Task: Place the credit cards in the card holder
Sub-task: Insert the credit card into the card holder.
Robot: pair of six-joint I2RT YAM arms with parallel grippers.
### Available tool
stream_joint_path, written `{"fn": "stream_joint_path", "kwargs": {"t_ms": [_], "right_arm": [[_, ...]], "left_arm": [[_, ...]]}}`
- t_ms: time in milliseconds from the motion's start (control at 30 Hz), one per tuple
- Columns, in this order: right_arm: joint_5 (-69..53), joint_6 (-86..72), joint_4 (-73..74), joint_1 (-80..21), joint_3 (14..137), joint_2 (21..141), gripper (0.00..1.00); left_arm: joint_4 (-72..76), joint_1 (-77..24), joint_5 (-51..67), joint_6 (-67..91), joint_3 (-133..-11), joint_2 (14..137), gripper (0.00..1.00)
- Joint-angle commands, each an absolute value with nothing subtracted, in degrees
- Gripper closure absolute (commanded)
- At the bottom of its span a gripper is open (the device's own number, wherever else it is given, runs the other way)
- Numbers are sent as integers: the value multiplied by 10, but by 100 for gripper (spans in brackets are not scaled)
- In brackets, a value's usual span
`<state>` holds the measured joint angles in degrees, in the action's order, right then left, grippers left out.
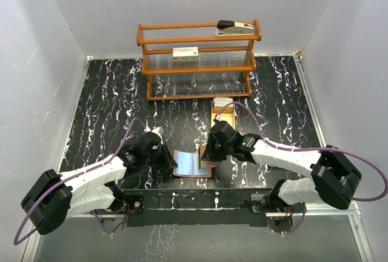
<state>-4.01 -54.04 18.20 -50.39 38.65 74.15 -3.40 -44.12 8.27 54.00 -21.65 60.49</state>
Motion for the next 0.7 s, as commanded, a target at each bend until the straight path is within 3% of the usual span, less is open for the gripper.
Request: {"fn": "stream_joint_path", "kwargs": {"t_ms": [0, 667], "right_arm": [[-46, -532, 150, -512, 422, 745, 100], [-67, -557, 48, -524, 357, 812, 99]], "left_arm": [[-22, -444, 91, 539, -209, 611, 100], [-14, -444, 88, 555, -196, 635, 100]]}}
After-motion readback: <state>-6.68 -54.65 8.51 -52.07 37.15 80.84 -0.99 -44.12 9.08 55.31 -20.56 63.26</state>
